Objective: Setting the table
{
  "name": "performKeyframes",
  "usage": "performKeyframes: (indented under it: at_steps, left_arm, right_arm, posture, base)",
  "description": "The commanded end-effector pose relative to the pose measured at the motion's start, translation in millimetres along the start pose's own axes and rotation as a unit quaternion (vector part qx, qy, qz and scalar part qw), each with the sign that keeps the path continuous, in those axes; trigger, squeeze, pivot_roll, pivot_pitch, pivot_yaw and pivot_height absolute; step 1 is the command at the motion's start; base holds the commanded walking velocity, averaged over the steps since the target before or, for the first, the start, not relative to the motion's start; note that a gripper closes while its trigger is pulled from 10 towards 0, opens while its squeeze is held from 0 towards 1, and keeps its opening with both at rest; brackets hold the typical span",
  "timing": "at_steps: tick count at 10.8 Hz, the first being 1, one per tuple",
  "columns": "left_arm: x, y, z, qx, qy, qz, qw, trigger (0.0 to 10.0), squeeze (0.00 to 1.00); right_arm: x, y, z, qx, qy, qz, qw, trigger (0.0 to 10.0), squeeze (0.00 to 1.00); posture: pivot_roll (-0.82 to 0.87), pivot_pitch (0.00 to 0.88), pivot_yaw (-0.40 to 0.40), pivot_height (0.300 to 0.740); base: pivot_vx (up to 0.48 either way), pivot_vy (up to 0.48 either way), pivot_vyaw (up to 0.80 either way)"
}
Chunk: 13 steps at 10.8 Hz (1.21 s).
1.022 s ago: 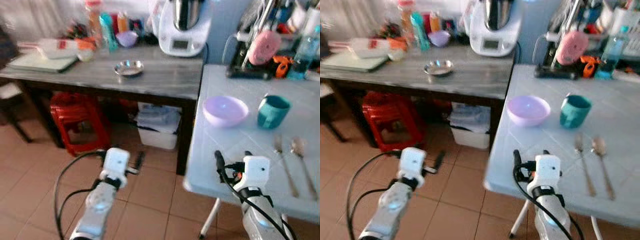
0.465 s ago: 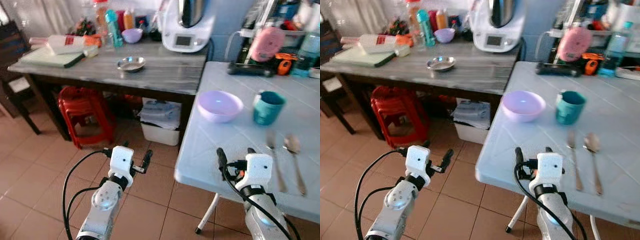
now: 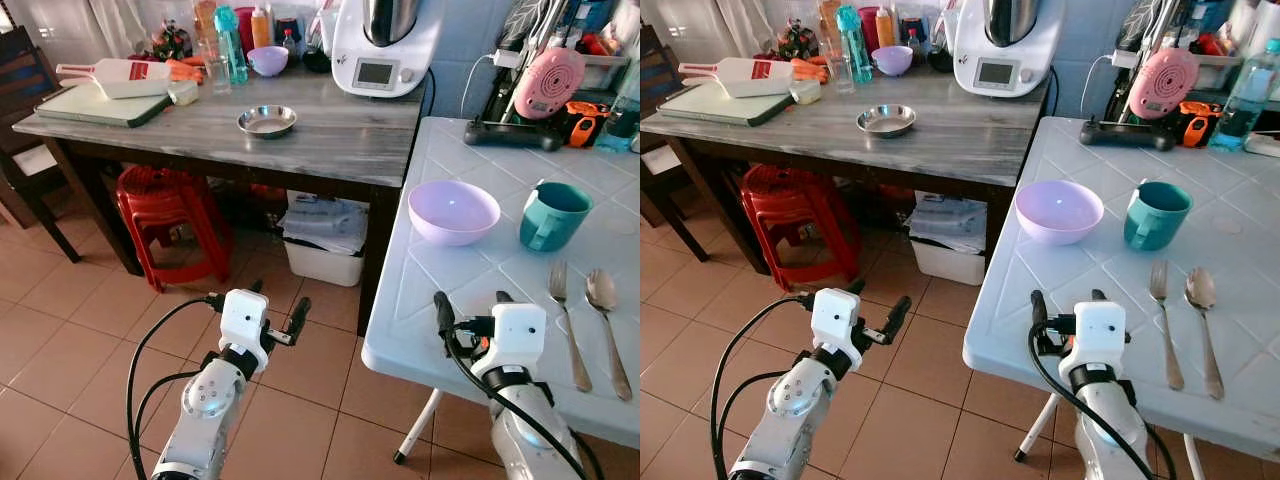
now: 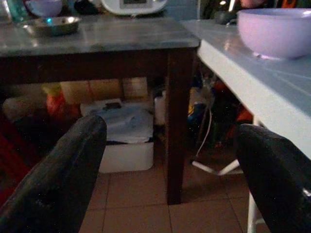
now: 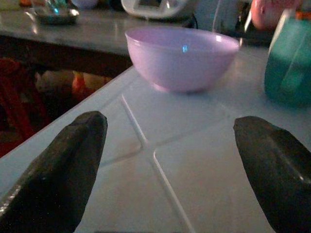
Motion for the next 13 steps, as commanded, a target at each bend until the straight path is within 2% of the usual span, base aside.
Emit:
performKeyframes:
  at_steps: [1, 3, 9, 13]
  left_arm:
    - [2.7, -1.1, 9, -0.016, -0.005, -0.002, 1.000, 10.0, 0.00]
    - [3.4, -3.7, 20, -0.033, 0.002, -0.005, 0.999, 10.0, 0.00]
    - [-0.5, -4.1, 20, -0.032, 0.009, -0.014, 0.999, 10.0, 0.00]
    - [-1.9, -5.7, 21, -0.031, 0.010, -0.012, 0.999, 10.0, 0.00]
  right_arm:
    - [7.5, -3.6, 17, -0.028, 0.010, 0.016, 0.999, 10.0, 0.00]
    - [13.8, -5.8, 26, -0.040, 0.027, 0.024, 0.999, 10.0, 0.00]
    - [12.8, -6.3, 26, -0.033, 0.032, 0.020, 0.999, 10.0, 0.00]
    - [19.6, -9.4, 30, -0.036, 0.039, 0.034, 0.998, 10.0, 0.00]
  posture:
    - [-0.03, 0.000, 0.042, 0.740]
    - [-0.03, 0.000, 0.041, 0.740]
    - [-0.03, 0.000, 0.043, 0.740]
    - [-0.03, 0.000, 0.042, 0.740]
  base:
    - [0.000, 0.000, 0.00]
    - [0.126, 0.000, 0.00]
    - [0.300, 0.000, 0.00]
    - [0.300, 0.000, 0.00]
Point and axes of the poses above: a point about 5 cm out from each wrist's last joint towards the gripper, its own y axis pointing back from the gripper into the wrist, its own z axis along the axis of the wrist's last joint, x = y × z, the point moved 2 cm from there along -y, pointing out of the wrist towards the gripper, and after that the axes turned 8 degrees about -y, right-handed, at the moved point
